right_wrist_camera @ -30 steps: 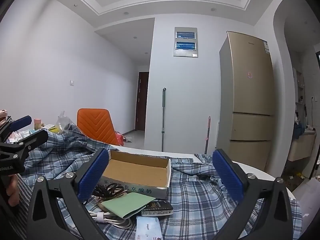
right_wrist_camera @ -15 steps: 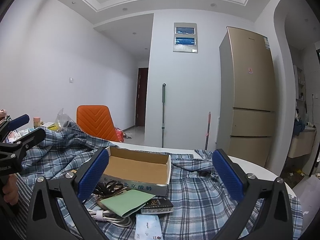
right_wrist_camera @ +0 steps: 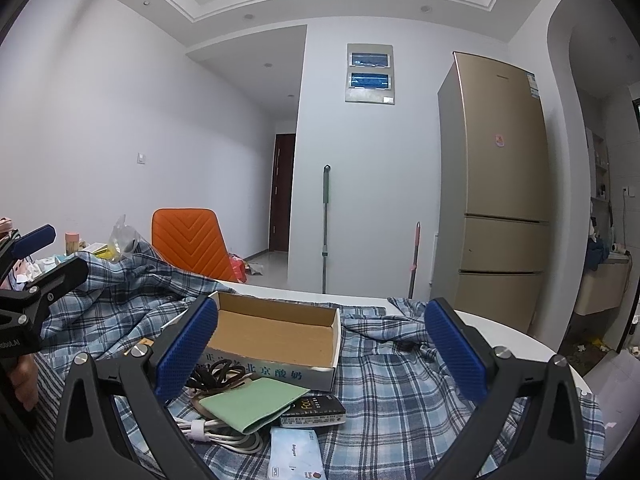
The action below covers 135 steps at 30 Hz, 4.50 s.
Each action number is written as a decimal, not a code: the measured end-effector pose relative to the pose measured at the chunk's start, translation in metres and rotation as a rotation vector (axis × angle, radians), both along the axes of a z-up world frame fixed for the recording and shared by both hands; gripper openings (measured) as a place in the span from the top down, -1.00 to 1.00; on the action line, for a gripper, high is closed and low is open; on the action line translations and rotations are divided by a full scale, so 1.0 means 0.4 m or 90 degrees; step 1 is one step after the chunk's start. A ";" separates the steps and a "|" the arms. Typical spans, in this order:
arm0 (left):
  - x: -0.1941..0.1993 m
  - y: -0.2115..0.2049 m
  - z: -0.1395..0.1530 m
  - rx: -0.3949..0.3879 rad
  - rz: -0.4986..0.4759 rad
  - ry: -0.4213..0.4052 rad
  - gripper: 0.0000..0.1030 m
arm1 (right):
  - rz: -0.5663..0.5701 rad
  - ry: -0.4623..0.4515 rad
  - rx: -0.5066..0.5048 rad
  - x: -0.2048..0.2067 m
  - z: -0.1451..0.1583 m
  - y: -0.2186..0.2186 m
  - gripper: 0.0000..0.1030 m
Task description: Organize soft objects
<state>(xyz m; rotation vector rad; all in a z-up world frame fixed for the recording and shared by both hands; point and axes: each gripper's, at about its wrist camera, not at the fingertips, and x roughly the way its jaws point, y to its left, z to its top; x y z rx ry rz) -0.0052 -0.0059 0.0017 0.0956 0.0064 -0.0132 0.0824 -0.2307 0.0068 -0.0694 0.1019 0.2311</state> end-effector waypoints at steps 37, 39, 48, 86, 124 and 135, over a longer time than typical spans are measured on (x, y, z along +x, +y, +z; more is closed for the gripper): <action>-0.012 -0.014 0.006 0.009 0.005 0.001 -1.00 | 0.006 0.020 -0.008 0.022 -0.009 0.013 -1.00; -0.006 -0.019 0.012 0.015 0.001 0.006 -1.00 | 0.007 0.028 -0.007 0.028 -0.007 0.013 -1.00; -0.004 -0.023 0.084 -0.015 0.009 0.067 -1.00 | -0.023 0.064 0.013 -0.002 0.082 0.025 -1.00; 0.112 -0.030 -0.044 -0.072 0.036 0.194 -1.00 | 0.049 0.426 0.006 0.179 -0.117 -0.043 -0.62; 0.292 -0.022 -0.082 -0.081 0.035 0.267 -1.00 | 0.098 0.565 -0.021 0.321 -0.226 -0.003 0.34; 0.278 -0.045 0.012 -0.094 -0.077 0.295 -1.00 | -0.006 0.324 0.014 0.253 0.005 -0.073 0.34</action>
